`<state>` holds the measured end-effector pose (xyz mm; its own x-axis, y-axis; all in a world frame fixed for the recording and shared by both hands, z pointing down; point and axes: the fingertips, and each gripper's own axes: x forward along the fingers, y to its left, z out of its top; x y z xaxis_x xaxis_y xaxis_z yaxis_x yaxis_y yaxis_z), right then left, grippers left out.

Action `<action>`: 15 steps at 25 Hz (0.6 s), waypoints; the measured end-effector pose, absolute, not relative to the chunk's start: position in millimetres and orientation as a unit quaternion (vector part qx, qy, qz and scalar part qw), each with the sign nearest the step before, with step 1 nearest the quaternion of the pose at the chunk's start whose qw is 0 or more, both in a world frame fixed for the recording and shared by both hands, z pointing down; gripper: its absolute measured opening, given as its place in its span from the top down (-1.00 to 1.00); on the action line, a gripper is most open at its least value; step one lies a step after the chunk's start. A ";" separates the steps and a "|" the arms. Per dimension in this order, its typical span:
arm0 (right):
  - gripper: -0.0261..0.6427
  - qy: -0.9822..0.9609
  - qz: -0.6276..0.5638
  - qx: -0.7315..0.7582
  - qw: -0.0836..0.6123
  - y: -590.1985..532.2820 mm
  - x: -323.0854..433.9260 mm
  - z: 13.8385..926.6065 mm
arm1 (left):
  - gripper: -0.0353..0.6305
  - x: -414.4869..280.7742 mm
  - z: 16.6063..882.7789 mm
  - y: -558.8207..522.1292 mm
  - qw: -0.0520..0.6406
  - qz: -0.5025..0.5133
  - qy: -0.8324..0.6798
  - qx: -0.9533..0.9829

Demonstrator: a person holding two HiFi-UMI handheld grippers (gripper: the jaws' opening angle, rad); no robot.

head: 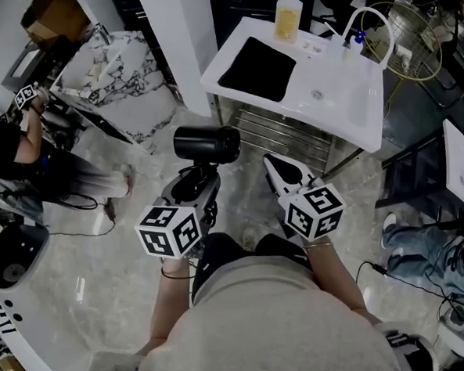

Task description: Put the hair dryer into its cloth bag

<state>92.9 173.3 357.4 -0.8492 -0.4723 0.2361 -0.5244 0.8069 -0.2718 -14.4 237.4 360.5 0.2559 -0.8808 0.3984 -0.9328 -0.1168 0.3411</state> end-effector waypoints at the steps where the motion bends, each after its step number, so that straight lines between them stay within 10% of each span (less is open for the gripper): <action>1: 0.93 -0.946 0.171 0.263 0.082 167.3 93.9 361.8 | 0.30 -14.4 362.8 231.1 0.272 0.046 -0.609 0.744; 15: 0.93 -0.932 0.205 0.284 0.094 90.2 84.3 386.1 | 0.30 -30.8 385.6 148.7 0.303 0.077 -0.586 0.748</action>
<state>84.3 90.2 386.1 -0.8211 -0.4904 0.2920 -0.5676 0.7552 -0.3278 -30.8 148.7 385.6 0.3023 -0.8292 0.4702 -0.9229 -0.1312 0.3620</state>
